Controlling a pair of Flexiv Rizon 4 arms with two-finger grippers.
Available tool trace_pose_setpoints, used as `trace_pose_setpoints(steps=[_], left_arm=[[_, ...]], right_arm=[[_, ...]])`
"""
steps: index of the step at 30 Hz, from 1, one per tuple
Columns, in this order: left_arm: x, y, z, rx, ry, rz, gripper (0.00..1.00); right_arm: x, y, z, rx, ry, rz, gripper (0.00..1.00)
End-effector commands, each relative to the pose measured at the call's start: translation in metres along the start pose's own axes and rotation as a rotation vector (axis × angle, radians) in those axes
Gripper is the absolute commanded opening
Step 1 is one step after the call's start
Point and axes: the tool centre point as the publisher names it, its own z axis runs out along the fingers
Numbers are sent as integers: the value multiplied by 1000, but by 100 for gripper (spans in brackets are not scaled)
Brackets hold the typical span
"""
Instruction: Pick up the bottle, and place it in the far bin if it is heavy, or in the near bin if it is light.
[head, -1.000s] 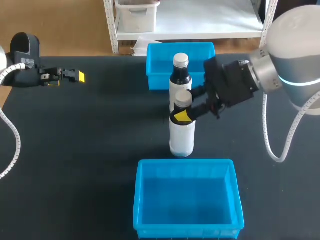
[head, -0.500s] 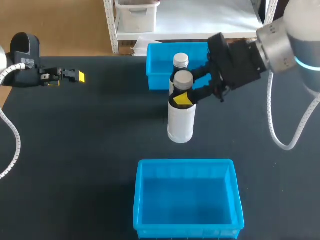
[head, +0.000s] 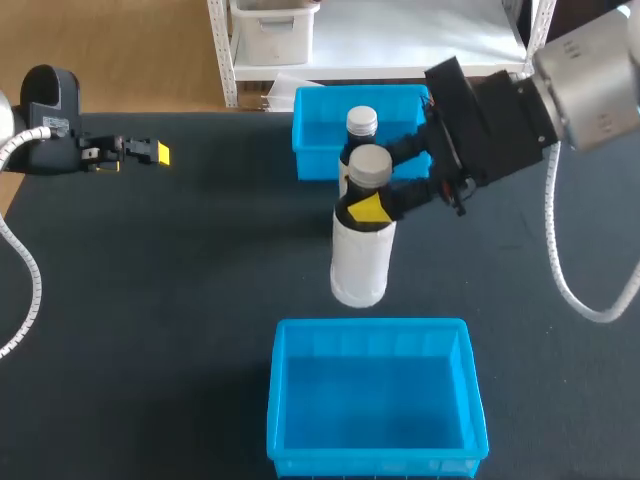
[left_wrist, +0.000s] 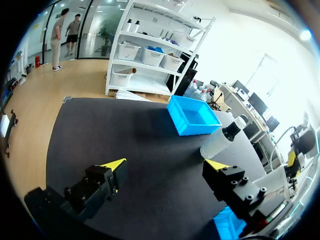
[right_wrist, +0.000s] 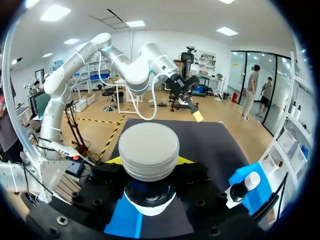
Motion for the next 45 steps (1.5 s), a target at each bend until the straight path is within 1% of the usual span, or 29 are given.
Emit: trace_pose_setpoints(steps=[1,9,14,21,28,35,39,45], left_arm=[[0,0,0,0,0,0,100],[0,0,0,0,0,0,100],[0,0,0,0,0,0,100],[0,0,0,0,0,0,100],[0,0,0,0,0,0,100],[0,0,0,0,0,0,100],[0,0,0,0,0,0,100],[0,0,0,0,0,0,100]], right_arm=[[3,14,0,-4,-7,1,0],[9,37,16,-72,-14,-8,0],[13,52,32,-122,-14,-28,0],[23,65,46,-165,-19,-31,0],[39,71,55,-192,-1,-39,0],[54,71,66,-225,2,-52,0],[60,71,72,-241,-7,-58,0],[64,72,79,-256,-19,-72,0]])
